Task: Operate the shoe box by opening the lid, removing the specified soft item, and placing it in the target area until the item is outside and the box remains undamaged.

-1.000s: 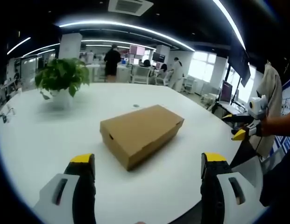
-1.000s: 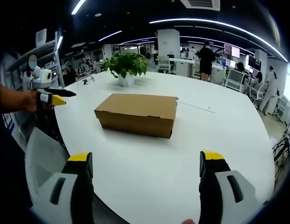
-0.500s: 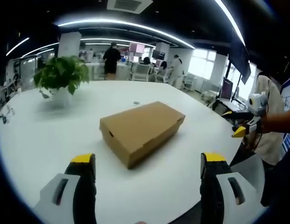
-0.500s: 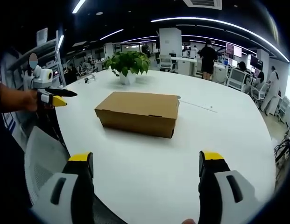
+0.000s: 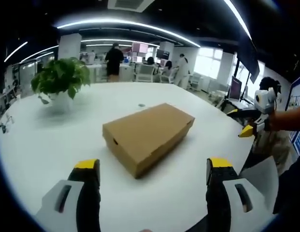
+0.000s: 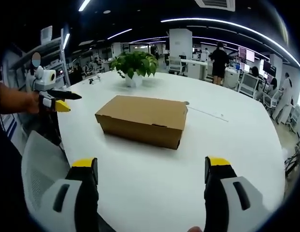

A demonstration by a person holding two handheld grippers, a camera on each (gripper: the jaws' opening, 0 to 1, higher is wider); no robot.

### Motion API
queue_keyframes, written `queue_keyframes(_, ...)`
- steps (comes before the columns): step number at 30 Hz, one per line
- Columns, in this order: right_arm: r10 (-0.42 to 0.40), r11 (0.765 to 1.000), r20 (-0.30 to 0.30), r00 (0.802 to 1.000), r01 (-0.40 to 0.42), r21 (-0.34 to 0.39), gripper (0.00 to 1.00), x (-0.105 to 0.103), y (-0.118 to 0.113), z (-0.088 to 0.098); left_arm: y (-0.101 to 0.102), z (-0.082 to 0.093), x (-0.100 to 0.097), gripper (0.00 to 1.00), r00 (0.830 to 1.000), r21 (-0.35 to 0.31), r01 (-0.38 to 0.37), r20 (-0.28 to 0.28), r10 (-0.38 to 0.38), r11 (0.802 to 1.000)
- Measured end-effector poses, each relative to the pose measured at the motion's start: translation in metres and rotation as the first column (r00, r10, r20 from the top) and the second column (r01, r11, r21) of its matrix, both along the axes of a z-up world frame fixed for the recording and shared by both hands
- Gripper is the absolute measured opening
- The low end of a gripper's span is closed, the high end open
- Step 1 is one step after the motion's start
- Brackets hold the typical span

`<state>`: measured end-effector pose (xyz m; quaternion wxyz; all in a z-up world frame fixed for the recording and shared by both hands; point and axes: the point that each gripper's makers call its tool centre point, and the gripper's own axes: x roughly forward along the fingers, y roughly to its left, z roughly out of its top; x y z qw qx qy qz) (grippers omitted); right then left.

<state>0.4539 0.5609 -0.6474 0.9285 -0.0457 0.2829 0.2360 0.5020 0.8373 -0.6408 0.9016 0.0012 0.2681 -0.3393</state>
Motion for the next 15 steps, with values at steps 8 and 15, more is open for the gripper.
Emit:
queue_keyframes(8, 0.021, 1.000, -0.002, 1.000, -0.021, -0.002, 0.86, 0.018, 0.006, -0.004, -0.010, -0.004, 0.011, 0.93, 1.000, 0.010, 0.021, -0.001, -0.021, 1.000)
queue_keyframes(15, 0.036, 0.999, -0.012, 0.999, -0.036, -0.006, 0.86, 0.028, 0.009, -0.010, -0.016, -0.010, 0.017, 0.92, 0.999, 0.011, 0.032, -0.008, -0.032, 0.999)
